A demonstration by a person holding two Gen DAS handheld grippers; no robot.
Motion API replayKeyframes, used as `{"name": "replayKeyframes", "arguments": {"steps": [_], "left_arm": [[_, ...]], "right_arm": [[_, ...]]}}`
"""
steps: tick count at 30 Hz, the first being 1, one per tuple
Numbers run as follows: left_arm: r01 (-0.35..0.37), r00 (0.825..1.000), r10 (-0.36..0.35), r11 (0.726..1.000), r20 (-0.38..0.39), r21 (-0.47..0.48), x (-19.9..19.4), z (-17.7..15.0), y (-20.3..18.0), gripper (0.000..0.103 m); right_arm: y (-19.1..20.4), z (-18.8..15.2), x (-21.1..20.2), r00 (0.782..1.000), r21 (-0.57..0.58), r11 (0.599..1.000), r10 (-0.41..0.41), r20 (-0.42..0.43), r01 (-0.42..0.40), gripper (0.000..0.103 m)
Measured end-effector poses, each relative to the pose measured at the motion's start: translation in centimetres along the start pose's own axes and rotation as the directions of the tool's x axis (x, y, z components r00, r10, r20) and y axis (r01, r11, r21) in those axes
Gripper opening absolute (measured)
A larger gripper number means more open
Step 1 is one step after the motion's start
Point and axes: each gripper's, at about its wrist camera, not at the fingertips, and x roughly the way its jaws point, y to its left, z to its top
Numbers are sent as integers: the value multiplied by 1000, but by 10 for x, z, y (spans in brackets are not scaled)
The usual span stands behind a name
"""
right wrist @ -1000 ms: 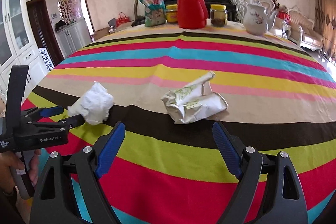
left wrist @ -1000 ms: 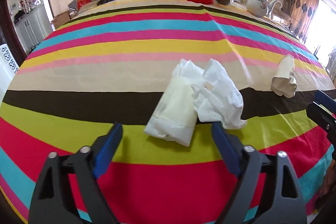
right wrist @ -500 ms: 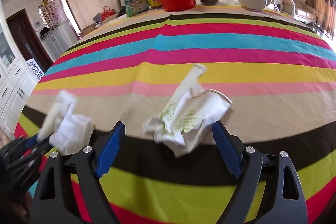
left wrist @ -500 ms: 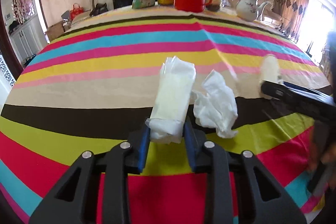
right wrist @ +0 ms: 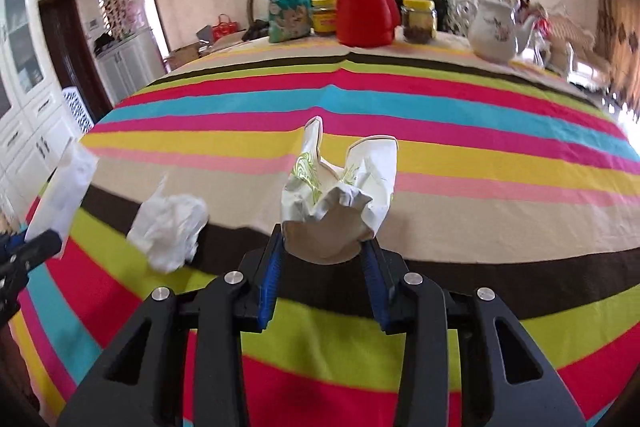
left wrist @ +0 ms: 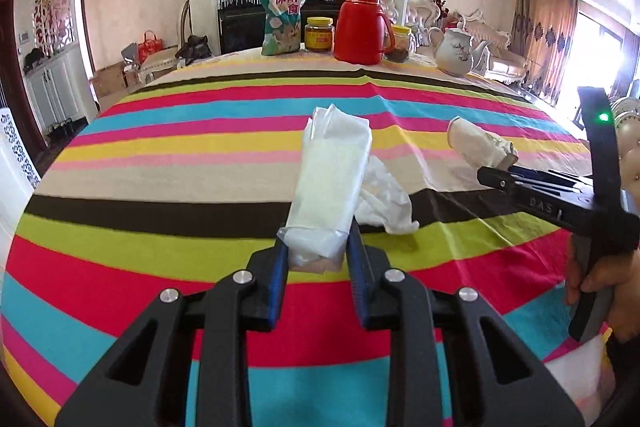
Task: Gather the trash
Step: 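Grasp a white tissue with the left tool while the right tool grasps a crumpled paper cup, then carry the white tissue and crumpled paper cup over to the pink bin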
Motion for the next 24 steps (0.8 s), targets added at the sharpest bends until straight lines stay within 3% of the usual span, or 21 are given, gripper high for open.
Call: {"name": "replayKeyframes", "arguments": {"steps": [12, 24], "left_arm": [[32, 997, -30, 999, 65, -25, -58, -32, -10, 27], [14, 982, 0, 997, 187, -71, -120, -71, -9, 27]], "right_arm": [[18, -38, -94, 990, -63, 994, 97, 98, -91, 37], [61, -72, -147, 970, -161, 981, 142, 196, -111, 37]]}}
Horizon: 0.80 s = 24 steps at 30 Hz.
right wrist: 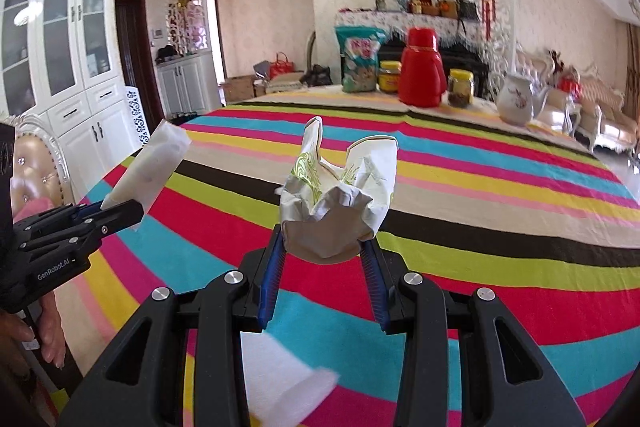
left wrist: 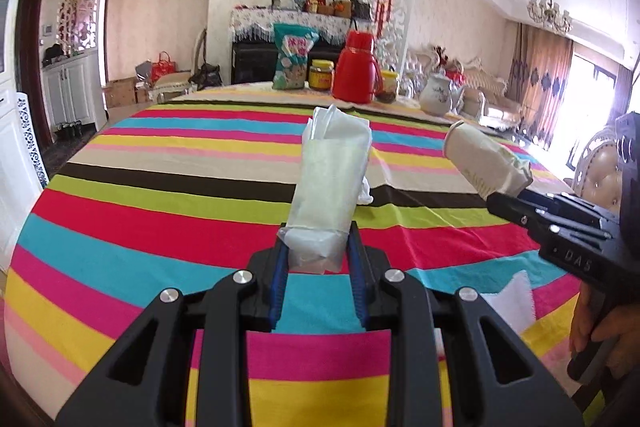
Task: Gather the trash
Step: 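Carry the white tissue and crumpled paper cup over to the pink bin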
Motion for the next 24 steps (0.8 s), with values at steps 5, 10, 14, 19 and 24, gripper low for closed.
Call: {"name": "replayKeyframes", "arguments": {"steps": [5, 10, 14, 19, 24], "left_arm": [[-8, 998, 11, 999, 57, -46, -27, -5, 6, 27], [-36, 993, 42, 998, 113, -54, -53, -13, 12, 27], [-60, 986, 66, 997, 151, -45, -70, -19, 17, 27], [-89, 979, 94, 995, 181, -33, -90, -25, 21, 27], [-110, 974, 118, 993, 193, -52, -114, -34, 33, 27]], "right_arm": [[26, -1, -16, 998, -58, 998, 16, 62, -13, 37], [53, 0, -31, 992, -109, 994, 38, 119, -25, 37], [67, 2, -34, 989, -128, 991, 64, 137, -46, 37], [86, 5, -32, 985, -137, 987, 100, 138, -81, 37], [100, 9, -28, 982, -144, 984, 127, 138, -107, 37]]}}
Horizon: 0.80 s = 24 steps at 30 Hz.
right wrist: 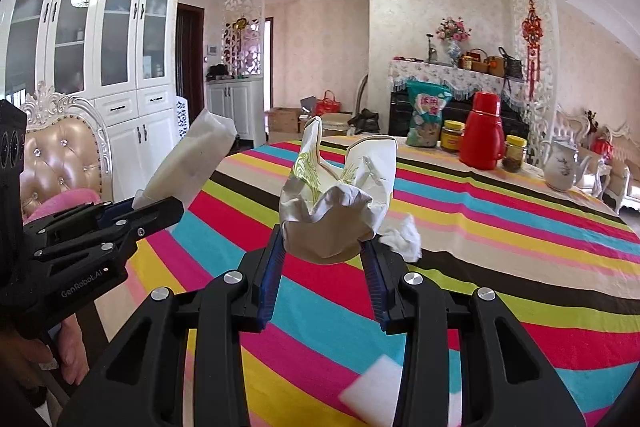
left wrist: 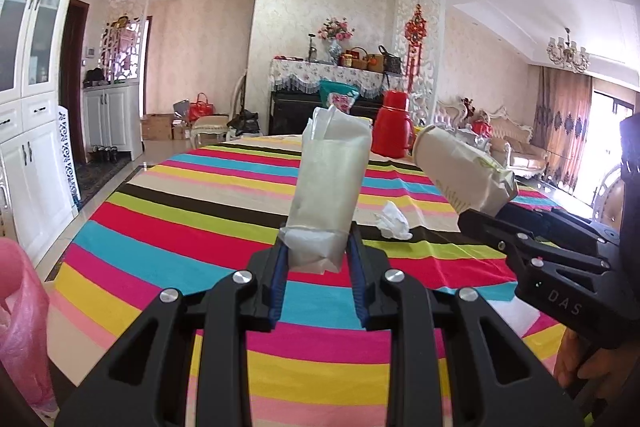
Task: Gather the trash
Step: 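Carry the white tissue and crumpled paper cup over to the pink bin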
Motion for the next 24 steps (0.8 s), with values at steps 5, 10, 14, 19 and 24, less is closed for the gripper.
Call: {"name": "replayKeyframes", "arguments": {"steps": [5, 10, 14, 19, 24], "left_arm": [[-23, 1000, 24, 1000, 12, -8, -21, -3, 21, 27], [-54, 998, 55, 998, 24, -18, -33, -3, 40, 27], [-89, 996, 90, 996, 30, -25, -44, -4, 62, 27], [-135, 991, 136, 990, 17, -45, -50, -5, 86, 27], [-180, 983, 181, 982, 6, -58, -60, -9, 114, 27]], "right_arm": [[17, 6, 9, 1000, -9, 1000, 26, 8, -26, 37], [40, 12, 22, 998, -27, 997, 69, 2, -69, 37], [61, 16, 31, 995, -53, 993, 103, 7, -103, 37], [89, 22, 43, 989, -74, 987, 145, 6, -144, 37], [116, 26, 58, 981, -91, 977, 194, -3, -194, 37]]}}
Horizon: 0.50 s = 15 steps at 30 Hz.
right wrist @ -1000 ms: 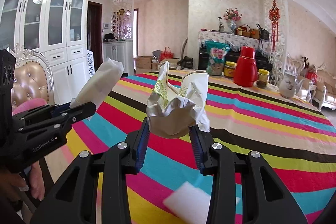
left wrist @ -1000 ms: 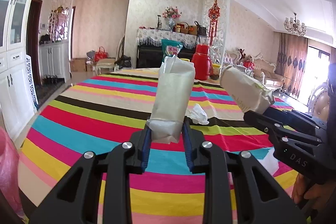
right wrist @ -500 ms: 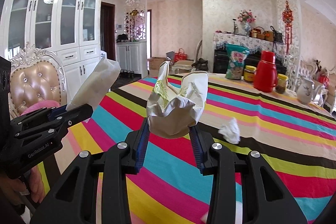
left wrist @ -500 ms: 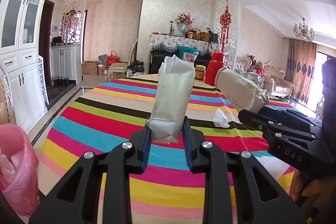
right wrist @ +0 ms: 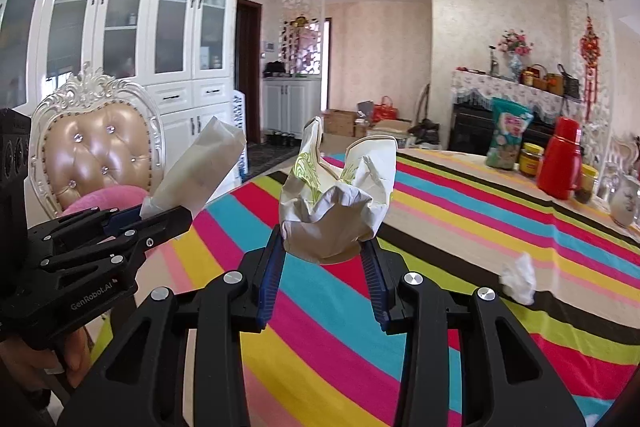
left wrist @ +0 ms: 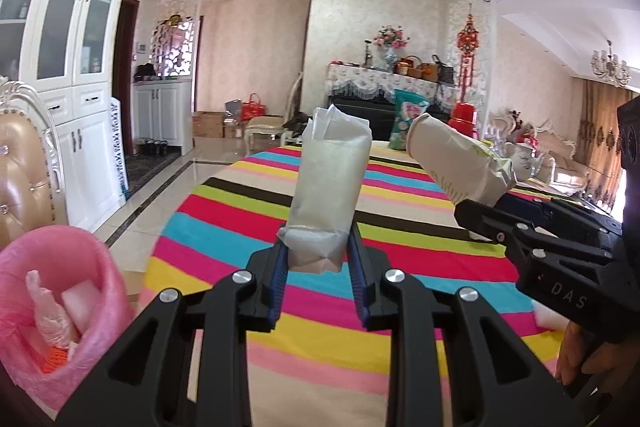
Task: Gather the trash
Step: 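Carry the white tissue and crumpled paper cup over to the pink bin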
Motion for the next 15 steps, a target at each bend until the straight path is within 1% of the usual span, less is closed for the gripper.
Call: {"name": "replayKeyframes", "arguments": {"steps": [2, 8, 12, 15], "left_arm": [[-20, 1000, 20, 1000, 1, -3, 1, 3, 5, 27], [-83, 996, 84, 996, 7, -20, -4, 8, 38, 27], [-140, 990, 141, 989, 8, -44, -16, 5, 67, 27], [-191, 981, 192, 980, 1, -62, -25, 3, 94, 27]], "right_arm": [[11, 2, 7, 1000, -5, 1000, 21, -3, -21, 37], [47, 11, 29, 996, -39, 995, 89, -1, -89, 37], [70, 17, 42, 991, -54, 989, 136, -3, -136, 37], [93, 24, 53, 982, -63, 980, 187, -9, -187, 37]]}}
